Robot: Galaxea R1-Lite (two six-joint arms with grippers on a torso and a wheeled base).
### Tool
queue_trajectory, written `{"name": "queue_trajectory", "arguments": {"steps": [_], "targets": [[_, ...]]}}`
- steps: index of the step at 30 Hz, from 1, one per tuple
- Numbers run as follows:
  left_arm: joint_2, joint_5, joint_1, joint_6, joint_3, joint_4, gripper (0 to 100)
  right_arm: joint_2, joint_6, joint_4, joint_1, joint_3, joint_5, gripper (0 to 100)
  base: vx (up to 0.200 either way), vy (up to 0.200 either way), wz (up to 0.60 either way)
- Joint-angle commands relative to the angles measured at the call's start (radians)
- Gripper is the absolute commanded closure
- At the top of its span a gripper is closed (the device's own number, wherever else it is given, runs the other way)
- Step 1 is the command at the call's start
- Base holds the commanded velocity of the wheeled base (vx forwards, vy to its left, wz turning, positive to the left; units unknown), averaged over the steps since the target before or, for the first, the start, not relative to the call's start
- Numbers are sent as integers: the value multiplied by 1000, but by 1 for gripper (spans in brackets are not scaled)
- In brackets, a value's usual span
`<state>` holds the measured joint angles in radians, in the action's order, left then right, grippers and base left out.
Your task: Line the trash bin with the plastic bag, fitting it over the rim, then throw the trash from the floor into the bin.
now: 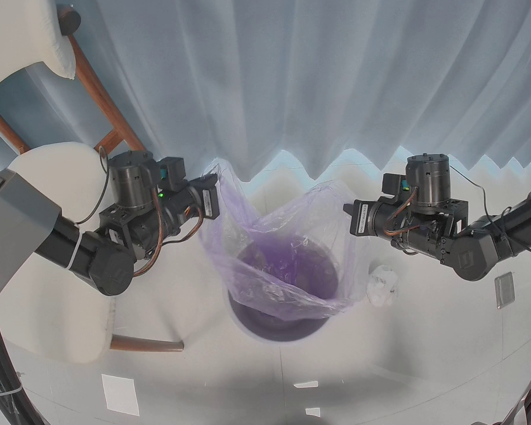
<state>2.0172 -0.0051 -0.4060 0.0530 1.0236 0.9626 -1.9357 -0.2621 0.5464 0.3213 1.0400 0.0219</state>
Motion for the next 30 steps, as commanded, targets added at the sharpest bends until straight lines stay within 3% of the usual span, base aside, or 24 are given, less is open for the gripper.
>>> {"name": "queue_trajectory", "arguments": {"steps": [1, 13, 25, 30], "targets": [[8, 37, -20, 22, -10, 5, 100, 8, 1, -3, -7, 0, 1, 100, 0, 0, 0], [8, 25, -59, 27, -36, 8, 100, 15, 1, -3, -11, -6, 1, 100, 0, 0, 0], [3, 11, -83, 65, -31, 7, 100, 31, 1, -2, -11, -37, 3, 100, 0, -200, 0], [8, 91, -94, 65, -34, 5, 100, 32, 1, -2, -21, -51, 1, 100, 0, -120, 0]]}}
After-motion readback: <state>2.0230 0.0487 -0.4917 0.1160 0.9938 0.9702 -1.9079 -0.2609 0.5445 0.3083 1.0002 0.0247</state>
